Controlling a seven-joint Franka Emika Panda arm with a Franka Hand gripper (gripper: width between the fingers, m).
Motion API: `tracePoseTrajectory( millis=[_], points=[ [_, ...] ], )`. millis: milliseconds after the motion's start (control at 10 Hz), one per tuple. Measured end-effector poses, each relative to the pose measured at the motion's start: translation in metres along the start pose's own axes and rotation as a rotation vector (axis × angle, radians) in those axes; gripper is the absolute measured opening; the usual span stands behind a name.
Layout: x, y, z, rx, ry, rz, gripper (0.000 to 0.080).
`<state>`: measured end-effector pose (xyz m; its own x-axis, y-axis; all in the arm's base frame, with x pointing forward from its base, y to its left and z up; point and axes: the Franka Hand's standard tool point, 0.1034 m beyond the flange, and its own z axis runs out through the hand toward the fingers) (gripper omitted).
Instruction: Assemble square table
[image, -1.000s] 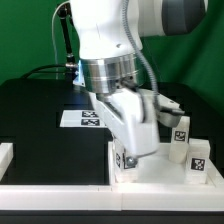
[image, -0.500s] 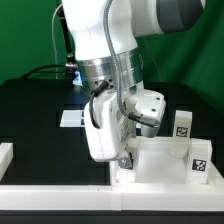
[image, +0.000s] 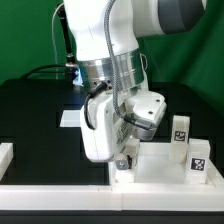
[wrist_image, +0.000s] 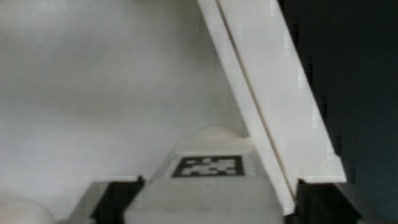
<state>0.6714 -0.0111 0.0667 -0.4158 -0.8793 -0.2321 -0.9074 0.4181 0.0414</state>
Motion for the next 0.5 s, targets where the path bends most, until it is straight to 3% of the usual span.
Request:
tracePoseTrajectory(
  millis=[100,200,300,500],
  points=[
    [-0.008,-0.001,-0.018,0.02,-0.014,-0.014,0.0496],
    [-0.017,0.005,-0.04,0.034,-0.032,-0.015,0.0616],
    [-0.025,0.01,-0.056,0.043,-0.046,-0.015,0.0639],
    [-0.038,0.004,-0.079,0.039,-0.072,-0.022,0.0648]
  ],
)
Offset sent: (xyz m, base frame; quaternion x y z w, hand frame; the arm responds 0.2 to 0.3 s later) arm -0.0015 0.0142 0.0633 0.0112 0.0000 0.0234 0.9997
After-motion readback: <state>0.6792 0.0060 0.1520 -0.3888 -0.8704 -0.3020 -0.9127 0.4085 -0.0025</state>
